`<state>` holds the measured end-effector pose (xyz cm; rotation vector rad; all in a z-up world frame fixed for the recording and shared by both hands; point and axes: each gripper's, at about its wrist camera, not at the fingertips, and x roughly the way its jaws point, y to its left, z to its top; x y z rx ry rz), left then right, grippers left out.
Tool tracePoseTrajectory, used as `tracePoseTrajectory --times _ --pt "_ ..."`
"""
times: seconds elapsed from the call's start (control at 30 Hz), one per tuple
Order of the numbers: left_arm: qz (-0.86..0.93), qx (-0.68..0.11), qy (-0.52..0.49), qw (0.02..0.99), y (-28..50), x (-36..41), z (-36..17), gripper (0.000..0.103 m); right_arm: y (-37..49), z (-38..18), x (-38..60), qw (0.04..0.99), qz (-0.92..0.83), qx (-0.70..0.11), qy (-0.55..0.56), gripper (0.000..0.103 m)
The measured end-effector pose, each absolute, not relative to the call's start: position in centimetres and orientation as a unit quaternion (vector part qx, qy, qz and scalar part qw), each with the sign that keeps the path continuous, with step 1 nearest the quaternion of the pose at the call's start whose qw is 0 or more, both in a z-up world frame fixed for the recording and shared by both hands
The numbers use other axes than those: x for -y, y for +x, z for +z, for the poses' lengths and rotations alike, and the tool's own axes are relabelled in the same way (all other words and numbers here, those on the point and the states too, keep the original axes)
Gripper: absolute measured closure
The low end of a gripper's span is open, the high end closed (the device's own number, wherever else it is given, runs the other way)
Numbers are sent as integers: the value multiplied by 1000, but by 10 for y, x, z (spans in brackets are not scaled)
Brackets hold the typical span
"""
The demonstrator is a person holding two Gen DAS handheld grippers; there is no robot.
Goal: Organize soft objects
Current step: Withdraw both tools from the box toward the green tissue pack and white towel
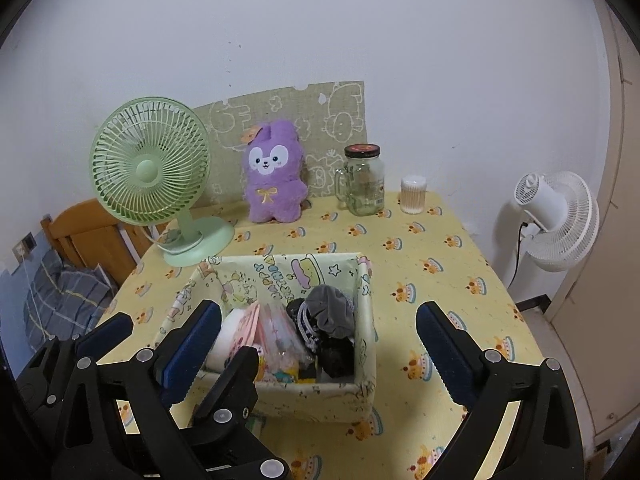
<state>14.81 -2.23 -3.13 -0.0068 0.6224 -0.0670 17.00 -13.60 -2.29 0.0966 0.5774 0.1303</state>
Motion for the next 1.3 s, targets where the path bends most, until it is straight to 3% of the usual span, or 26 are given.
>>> tracePoseTrajectory --times 0.67,1.3 --pt "-37 -289 0 957 100 28 -23 0 117 -10 140 964 55 -259 31 4" --pt "-25 -298 8 954 73 25 -44 0 91 -36 137 960 75 -266 40 4"
